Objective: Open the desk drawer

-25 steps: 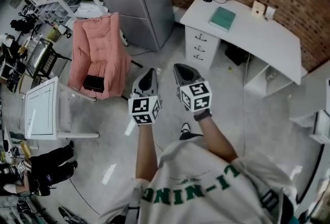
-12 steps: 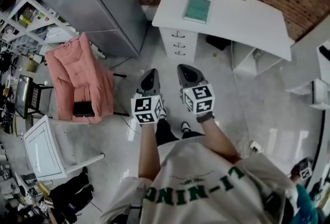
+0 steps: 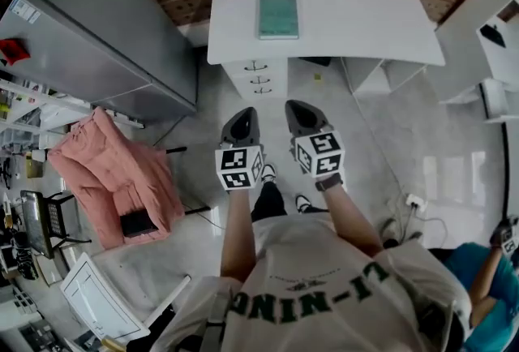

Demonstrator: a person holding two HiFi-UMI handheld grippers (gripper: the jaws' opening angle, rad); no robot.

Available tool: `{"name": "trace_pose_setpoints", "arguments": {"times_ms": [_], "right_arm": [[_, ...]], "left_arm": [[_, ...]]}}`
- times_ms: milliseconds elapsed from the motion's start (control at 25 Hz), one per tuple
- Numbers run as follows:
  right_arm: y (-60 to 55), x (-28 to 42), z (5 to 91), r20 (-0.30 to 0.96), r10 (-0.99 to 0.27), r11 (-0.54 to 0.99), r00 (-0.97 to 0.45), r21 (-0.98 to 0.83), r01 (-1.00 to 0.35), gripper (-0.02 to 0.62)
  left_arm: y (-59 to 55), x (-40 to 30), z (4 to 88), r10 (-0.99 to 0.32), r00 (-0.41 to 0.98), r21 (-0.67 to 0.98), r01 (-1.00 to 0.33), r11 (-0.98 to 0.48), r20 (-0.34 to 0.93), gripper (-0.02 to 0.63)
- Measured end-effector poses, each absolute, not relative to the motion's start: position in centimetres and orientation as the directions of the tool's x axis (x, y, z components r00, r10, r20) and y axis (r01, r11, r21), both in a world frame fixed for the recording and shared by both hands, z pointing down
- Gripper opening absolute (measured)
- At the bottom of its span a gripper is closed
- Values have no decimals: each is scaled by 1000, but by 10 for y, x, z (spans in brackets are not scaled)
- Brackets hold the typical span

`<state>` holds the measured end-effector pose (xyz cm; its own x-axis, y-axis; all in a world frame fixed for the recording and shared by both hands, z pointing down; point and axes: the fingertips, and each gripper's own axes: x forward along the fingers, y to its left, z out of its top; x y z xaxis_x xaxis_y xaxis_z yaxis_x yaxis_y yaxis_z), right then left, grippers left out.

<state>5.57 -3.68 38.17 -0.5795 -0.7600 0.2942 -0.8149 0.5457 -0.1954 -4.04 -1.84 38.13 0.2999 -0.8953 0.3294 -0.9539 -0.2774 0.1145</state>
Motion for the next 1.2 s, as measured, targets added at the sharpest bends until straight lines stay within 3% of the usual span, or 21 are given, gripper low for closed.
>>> {"name": "trace_pose_setpoints", "arguments": {"times_ms": [440, 640, 760, 880, 1200], "right_arm": [[-133, 3, 450, 393, -794, 420, -463, -196, -886, 0], [-159, -9, 500, 452, -767, 409, -455, -203, -890, 0], [-168, -11, 531, 490, -740, 414, -461, -208, -886, 2], [-181, -7, 561, 515, -723, 401, -461, -231, -886, 2], [-208, 6, 614, 515, -706, 409, -486, -264, -874, 2]], "left_arm": [[-120, -95, 499, -787, 408, 260, -911, -319, 462, -5], [-152, -97, 562, -759, 441, 372, -885, -280, 479, -5], [-170, -97, 596, -742, 452, 418, -873, -253, 496, 38], [-190, -99, 627, -735, 442, 458, -866, -201, 514, 40], [-226, -81, 696, -721, 471, 607, -790, -88, 508, 87]]}}
